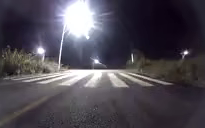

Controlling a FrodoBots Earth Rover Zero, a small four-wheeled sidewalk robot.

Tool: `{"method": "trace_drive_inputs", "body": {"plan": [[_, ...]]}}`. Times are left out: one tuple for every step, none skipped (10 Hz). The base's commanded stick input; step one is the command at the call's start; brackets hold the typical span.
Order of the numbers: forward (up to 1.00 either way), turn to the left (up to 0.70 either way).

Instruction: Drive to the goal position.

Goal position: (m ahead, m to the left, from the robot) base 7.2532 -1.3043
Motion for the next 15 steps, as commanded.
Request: {"method": "trace_drive_inputs", "body": {"plan": [[0.73,0.0],[0.83,0.0],[0.85,0.0],[0.85,0.0],[0.85,0.0],[0.62,0.0],[0.22,0.0],[0.0,0.0],[0.0,0.0],[0.85,0.0],[0.85,0.0],[0.85,0.0],[0.85,0.0],[0.85,0.0],[0.85,0.0]]}}
